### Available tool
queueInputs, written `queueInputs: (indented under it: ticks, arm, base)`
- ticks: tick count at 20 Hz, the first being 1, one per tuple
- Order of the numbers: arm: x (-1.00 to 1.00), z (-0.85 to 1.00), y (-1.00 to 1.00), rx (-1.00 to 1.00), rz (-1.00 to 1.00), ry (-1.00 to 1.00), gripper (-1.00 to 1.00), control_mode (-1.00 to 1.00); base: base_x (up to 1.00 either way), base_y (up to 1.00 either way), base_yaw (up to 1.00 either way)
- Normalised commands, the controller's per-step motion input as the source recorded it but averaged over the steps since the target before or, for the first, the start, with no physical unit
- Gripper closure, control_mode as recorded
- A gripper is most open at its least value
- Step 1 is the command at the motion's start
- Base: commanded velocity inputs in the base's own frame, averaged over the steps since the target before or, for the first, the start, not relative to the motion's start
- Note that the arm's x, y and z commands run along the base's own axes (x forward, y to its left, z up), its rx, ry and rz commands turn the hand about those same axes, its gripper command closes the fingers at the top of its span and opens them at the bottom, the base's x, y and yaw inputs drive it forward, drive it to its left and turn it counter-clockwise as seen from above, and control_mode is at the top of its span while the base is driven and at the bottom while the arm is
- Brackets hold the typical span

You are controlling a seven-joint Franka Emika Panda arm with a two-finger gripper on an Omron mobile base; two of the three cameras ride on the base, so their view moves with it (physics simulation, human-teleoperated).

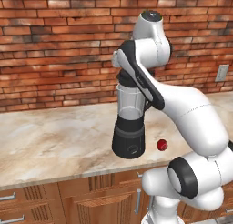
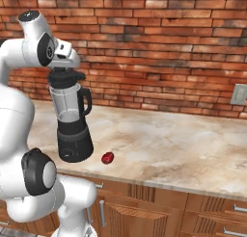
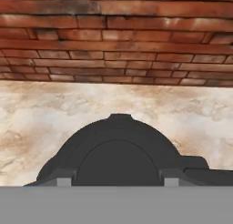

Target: Open the blender lid, put the mango in the blender, close the lid, and start the blender.

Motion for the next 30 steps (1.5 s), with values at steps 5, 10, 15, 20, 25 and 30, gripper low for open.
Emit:
queueInputs:
  ticks: [5,10,15,20,25,30]
  arm:
    - [-0.21,0.65,-0.39,0.00,0.00,-0.19,1.00,-1.00]
    - [-0.41,0.14,-0.89,0.02,-0.01,-0.19,1.00,-1.00]
    - [-0.30,-0.13,-1.00,0.06,-0.05,-0.10,1.00,-1.00]
    - [-0.10,-0.52,-1.00,0.06,-0.06,-0.02,1.00,-1.00]
    - [0.00,-0.82,-1.00,0.05,-0.07,0.00,1.00,-1.00]
    - [0.04,-0.93,-0.99,0.01,-0.07,0.01,1.00,-1.00]
  base:
    - [0.00,0.00,0.00]
    - [0.00,0.00,0.00]
    - [0.00,0.00,0.00]
    - [0.00,0.00,0.00]
    - [0.00,0.00,0.00]
    - [0.00,0.00,0.00]
